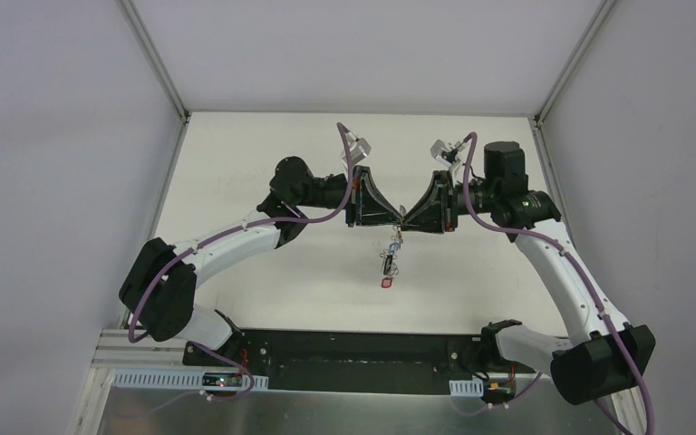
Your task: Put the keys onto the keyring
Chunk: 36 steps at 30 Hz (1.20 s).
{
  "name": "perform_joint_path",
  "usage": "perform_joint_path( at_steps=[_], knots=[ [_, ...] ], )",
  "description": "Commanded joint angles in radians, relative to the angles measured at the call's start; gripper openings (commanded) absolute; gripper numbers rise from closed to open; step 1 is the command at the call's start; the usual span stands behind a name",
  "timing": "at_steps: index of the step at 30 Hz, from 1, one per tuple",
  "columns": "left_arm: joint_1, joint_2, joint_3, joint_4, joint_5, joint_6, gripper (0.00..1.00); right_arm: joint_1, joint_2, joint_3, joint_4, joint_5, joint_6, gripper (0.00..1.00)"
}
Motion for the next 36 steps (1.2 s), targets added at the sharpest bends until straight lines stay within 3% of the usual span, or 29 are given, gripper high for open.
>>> perform_joint_path(
  at_steps=[1,12,20,28,32,36],
  knots=[
    [-0.007,-0.008,0.023,0.040,-0.020,0.008,0.00,0.000,0.003,-0.014,0.075,-0.049,0.043,0.19],
    [-0.006,-0.006,0.023,0.033,-0.020,0.021,0.00,-0.003,-0.011,-0.032,0.094,-0.024,0.052,0.00],
    [0.011,-0.050,0.019,-0.086,0.008,0.147,0.00,-0.005,-0.011,0.055,-0.081,0.087,-0.097,0.00],
    [0.016,-0.089,0.176,-0.656,-0.058,0.453,0.27,0.113,0.044,0.211,-0.350,0.329,-0.295,0.00],
    [0.016,-0.086,0.197,-0.692,-0.066,0.474,0.42,0.153,0.075,0.240,-0.386,0.401,-0.321,0.00],
    [0.015,-0.083,0.202,-0.724,-0.086,0.496,0.41,0.173,0.097,0.264,-0.403,0.433,-0.326,0.00]
  ],
)
